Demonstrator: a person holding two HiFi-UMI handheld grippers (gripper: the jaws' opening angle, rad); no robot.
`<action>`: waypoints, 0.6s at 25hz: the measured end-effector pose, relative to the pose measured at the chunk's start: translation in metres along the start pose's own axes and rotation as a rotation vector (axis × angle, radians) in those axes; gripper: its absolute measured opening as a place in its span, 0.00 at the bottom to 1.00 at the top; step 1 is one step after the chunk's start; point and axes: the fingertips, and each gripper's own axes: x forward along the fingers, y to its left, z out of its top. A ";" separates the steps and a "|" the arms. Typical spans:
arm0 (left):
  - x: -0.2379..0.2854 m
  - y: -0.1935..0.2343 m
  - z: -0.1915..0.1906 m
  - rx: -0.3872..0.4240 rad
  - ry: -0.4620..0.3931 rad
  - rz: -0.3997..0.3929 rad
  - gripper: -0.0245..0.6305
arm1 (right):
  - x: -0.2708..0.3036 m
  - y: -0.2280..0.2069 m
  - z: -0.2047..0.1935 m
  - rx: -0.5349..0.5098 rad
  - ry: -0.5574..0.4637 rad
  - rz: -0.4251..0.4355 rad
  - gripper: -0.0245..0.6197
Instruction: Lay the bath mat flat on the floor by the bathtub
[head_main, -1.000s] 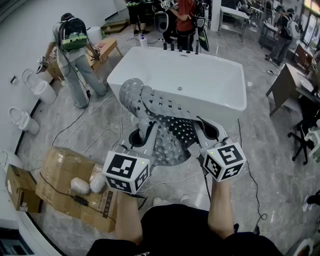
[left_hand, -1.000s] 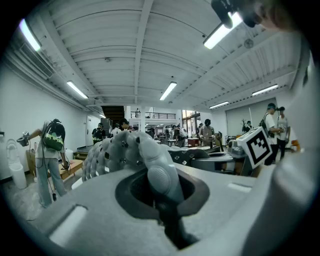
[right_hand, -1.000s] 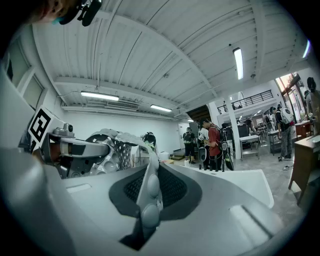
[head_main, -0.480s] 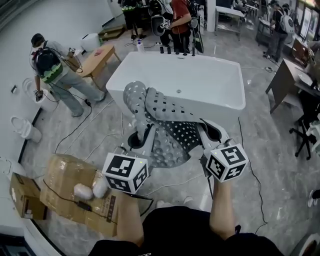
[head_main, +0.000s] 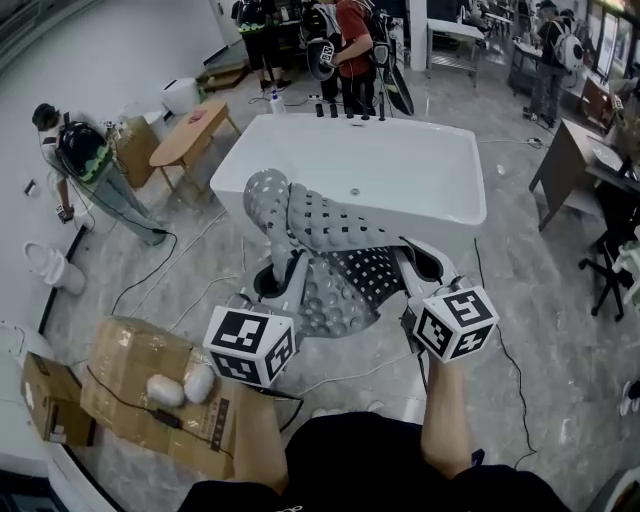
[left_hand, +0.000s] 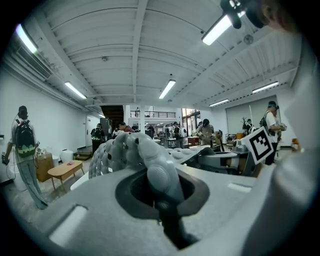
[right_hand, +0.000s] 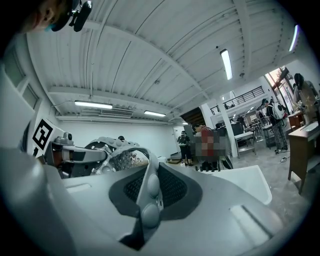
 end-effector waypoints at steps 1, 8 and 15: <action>0.000 -0.001 0.002 0.001 -0.003 0.001 0.07 | -0.001 -0.001 0.002 -0.002 -0.004 0.002 0.07; -0.008 -0.007 0.009 0.001 -0.006 0.044 0.07 | -0.007 -0.003 0.015 0.015 -0.042 0.035 0.07; -0.023 0.006 0.007 -0.022 0.008 0.109 0.07 | 0.001 0.011 0.018 0.032 -0.044 0.096 0.07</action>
